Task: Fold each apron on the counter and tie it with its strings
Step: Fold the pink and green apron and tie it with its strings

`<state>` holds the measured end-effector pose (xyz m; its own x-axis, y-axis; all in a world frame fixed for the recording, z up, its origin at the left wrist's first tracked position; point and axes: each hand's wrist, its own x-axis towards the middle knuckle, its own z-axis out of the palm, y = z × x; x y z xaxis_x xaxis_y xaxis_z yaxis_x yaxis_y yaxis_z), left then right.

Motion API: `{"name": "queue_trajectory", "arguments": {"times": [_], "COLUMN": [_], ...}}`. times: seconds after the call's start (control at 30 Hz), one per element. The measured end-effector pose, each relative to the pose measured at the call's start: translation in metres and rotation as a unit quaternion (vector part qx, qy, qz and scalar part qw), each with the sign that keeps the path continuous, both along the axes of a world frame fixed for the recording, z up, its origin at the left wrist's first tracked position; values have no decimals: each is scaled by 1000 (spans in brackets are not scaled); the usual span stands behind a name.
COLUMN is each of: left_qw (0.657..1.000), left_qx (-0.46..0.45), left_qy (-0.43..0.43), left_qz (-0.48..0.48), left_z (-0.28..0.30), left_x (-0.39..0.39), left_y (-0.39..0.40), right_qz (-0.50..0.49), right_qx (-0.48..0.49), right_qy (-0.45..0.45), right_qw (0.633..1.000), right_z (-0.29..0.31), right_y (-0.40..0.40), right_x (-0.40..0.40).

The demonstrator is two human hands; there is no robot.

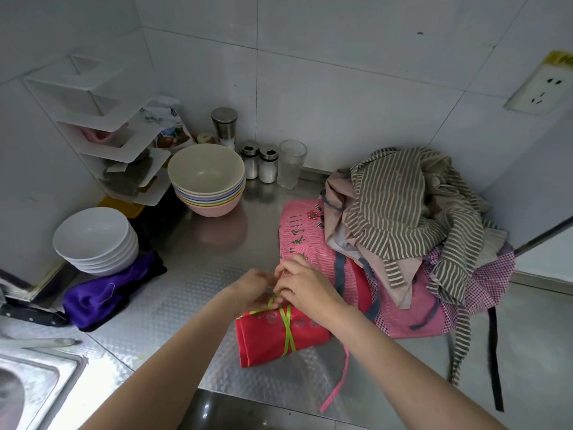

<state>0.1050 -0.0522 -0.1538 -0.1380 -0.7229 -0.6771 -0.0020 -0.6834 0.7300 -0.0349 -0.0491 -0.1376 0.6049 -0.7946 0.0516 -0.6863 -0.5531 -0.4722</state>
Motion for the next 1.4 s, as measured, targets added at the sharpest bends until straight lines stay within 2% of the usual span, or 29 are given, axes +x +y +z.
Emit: {"name": "queue_trajectory", "arguments": {"times": [0.07,0.13,0.2,0.23,0.3,0.37,0.43,0.53,0.6,0.67,0.7,0.77,0.83,0.9,0.93,0.97,1.03,1.1,1.17,1.23,1.3,1.33,1.4], "left_qw": [995,978,969,969,972,967,957,957,941,914,911,904,854,787,763,755,742,716,679,630,588,577,580], "left_qx": [-28,-66,-100,-113,-133,-158,-184,-173,-182,-210,-205,-137,-120,-191,-232,-250,-268,-299,-329,-360,-391,-400,-408], "left_qy": [-86,-192,-226,-218,-192,-198,-215,-204,-249,-296,-279,-229,-266,-350,-377,-387,-393,-398,-404,-420,-442,-449,-438], "left_qz": [44,36,23,18,-2,-32,-63,-110,-138,-182,-223,-334,-431,-470,-472,-467,-473,-490,-518,-545,-554,-552,-552], "left_z": [-9,-15,-13,-13,-9,-8,-9,-8,-4,4,11,23,22,16,21,23,33,54,76,94,112,118,130], "left_x": [1,4,1,0,-3,-4,-2,2,8,18,23,32,36,35,31,30,30,26,14,0,-9,-12,-16], "left_y": [-5,-9,-7,-6,-4,-6,-9,-6,-5,-3,-1,6,15,16,16,15,10,5,1,-3,-5,-7,-10], "right_qz": [-31,-93,-154,-175,-199,-196,-201,-227,-207,-203,-219,-257,-275,-278,-288,-293,-302,-311,-310,-316,-338,-341,-316], "right_qx": [69,188,296,321,338,312,268,228,229,262,285,331,367,401,410,426,396,273,138,38,-9,-9,18], "right_qy": [-67,-172,-234,-222,-159,-113,-99,-96,-62,-85,-114,-183,-222,-235,-242,-248,-177,-15,77,90,58,29,-35], "right_qw": [995,963,913,904,906,923,937,942,949,939,926,889,860,841,831,819,849,910,937,944,939,939,948], "right_z": [7,15,13,10,1,-5,-8,-7,-5,-4,-4,-1,6,12,20,23,35,47,59,70,87,94,106], "right_y": [3,6,7,7,7,8,7,5,5,5,5,6,6,8,10,9,5,7,11,11,14,16,22], "right_x": [2,0,-6,-8,-7,0,9,16,19,20,19,16,12,12,7,5,-1,-9,-14,-20,-32,-40,-50]}}
